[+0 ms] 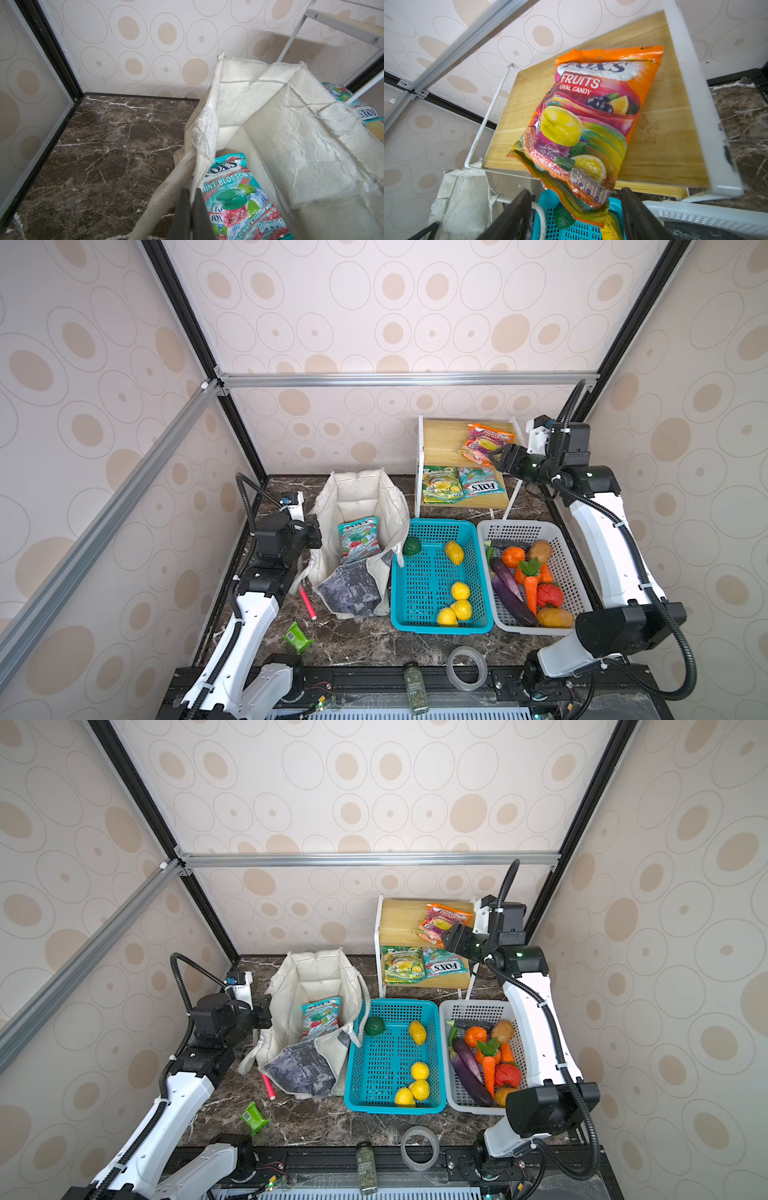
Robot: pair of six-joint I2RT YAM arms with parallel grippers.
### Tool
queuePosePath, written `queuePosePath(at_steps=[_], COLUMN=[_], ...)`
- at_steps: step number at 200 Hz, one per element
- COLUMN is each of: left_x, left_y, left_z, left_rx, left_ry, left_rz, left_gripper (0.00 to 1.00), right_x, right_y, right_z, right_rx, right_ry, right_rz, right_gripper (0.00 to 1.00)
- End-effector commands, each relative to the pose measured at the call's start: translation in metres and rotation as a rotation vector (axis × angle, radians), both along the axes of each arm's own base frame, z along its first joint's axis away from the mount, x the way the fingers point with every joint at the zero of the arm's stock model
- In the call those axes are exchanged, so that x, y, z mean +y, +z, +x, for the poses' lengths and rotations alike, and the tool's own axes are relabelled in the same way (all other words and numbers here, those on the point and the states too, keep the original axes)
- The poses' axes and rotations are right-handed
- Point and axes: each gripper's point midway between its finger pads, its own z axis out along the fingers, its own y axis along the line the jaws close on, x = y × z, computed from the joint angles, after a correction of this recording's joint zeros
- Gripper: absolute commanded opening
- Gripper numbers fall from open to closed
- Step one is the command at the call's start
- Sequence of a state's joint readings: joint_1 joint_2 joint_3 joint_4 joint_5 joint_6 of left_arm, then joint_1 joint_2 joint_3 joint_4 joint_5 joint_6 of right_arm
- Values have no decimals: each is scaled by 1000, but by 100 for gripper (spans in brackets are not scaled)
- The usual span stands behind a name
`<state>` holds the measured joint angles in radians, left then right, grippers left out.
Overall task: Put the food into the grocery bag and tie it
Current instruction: 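Grasp the orange Fox's Fruits candy bag with the right gripper and lift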
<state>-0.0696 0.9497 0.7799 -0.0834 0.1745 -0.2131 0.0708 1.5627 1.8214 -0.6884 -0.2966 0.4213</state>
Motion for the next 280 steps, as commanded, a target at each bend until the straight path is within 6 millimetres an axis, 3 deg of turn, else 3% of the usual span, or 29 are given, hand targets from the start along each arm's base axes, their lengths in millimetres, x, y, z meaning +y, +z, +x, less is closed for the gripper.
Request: queuePosePath(at_steps=[1, 57, 95, 148, 178, 205, 224, 259, 280], left_x=[2, 1, 1, 1, 2, 1, 1, 2, 1], left_y=[23, 22, 24, 23, 22, 22, 22, 22, 23], left_z=[0, 0, 0, 0, 0, 0, 0, 0, 0], left_rx=[-81, -79, -82, -80, -79, -77, -77, -79, -81], left_ry=[8, 5, 4, 2, 6, 4, 3, 6, 3], left_rz=[-7, -8, -7, -11, -7, -10, -7, -8, -8], left_gripper=[0, 0, 0, 0, 0, 0, 0, 0, 0], right_x=[-1, 0, 11, 37, 36, 31, 34, 40, 40], right_y=[-5, -14, -6, 1, 5, -1, -5, -6, 3], right_z=[2, 7, 4, -6, -9, -3, 1, 0, -8], right_rx=[10, 22, -13, 4, -12, 5, 17, 18, -6], right_ry=[0, 2, 66, 203, 193, 154, 157, 170, 170], right_rz=[20, 40, 67, 128, 129, 128, 158, 192, 179], right_gripper=[60, 45, 16, 7, 12, 45, 48, 20, 6])
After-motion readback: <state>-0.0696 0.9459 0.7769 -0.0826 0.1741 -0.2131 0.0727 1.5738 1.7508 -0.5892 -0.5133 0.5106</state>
